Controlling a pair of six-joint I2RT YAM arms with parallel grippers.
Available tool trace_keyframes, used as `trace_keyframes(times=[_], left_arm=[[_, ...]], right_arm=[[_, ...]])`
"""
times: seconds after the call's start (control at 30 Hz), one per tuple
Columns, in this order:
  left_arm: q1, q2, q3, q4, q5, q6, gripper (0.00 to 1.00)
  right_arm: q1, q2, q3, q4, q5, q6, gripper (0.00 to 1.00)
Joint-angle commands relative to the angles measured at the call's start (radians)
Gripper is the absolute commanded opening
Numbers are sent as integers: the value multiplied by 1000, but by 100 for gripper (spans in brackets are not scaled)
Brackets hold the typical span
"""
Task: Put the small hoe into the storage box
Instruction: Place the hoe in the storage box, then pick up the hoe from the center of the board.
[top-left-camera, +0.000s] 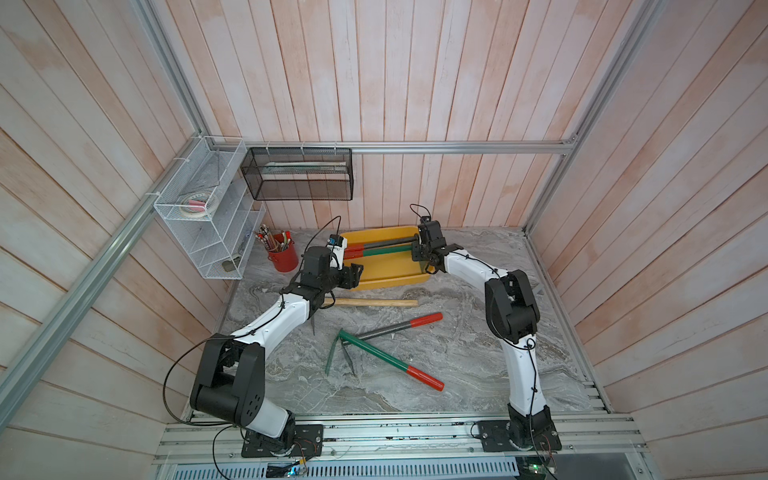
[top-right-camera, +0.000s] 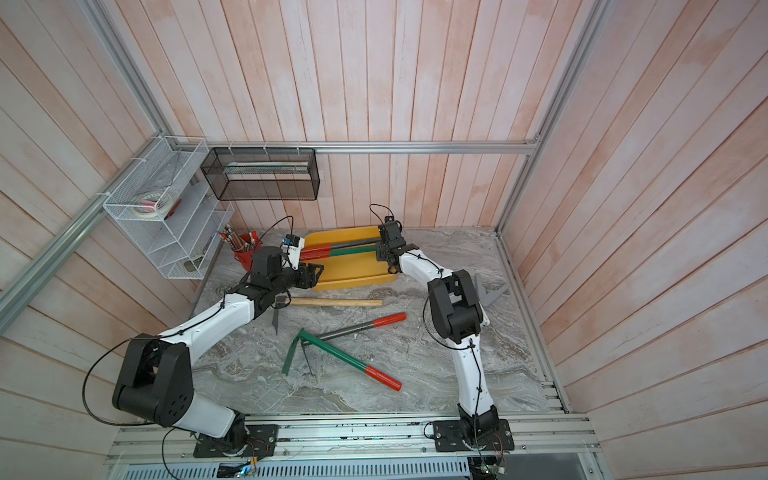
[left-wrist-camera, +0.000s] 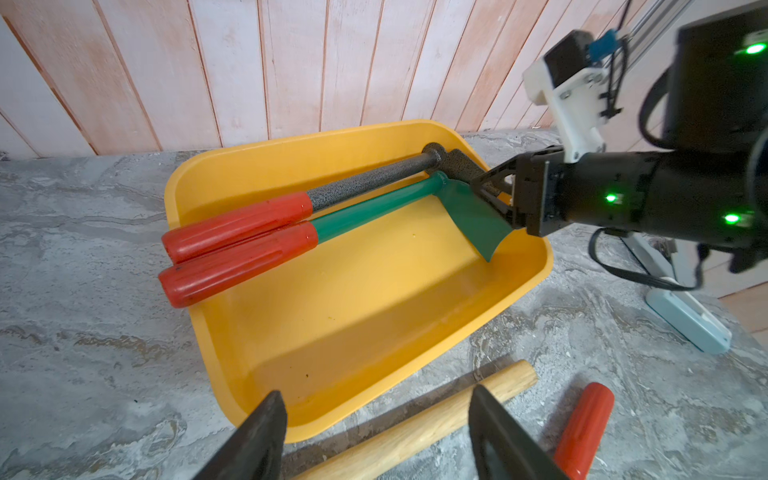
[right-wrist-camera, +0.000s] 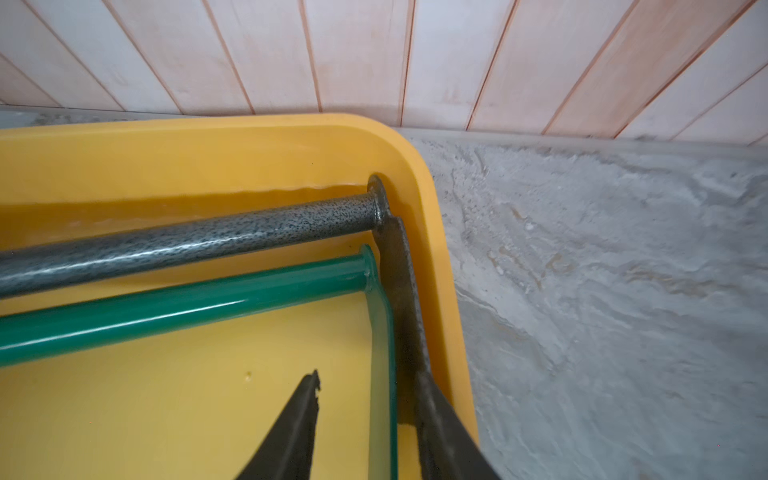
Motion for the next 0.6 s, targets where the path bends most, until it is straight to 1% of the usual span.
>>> trace_keyframes(times=[0.0,0.1,0.2,0.3,0.43,0.57], left_arm=[[16,3,-10,41,49,-37,72],[48,-3,-30,85,105,-82,72],[97,-9,-67,166,182,-151,73],[130,-4,-92,231,234,-202,73],[135,0,-98,240,219,-203,73],[135,-9,-105,234,196,-195,73]], right_arm=[[27,-182,-106,115,53,-98,47],[73,-352,-264,161,34,-156,48],[142,-487,-430,160,-48,-178,48],[224,-571,-556,103,-124,-168,48],[350,-609,-673,23,-189,-129,48],[465,-585,-715,-28,-247,-79,49]])
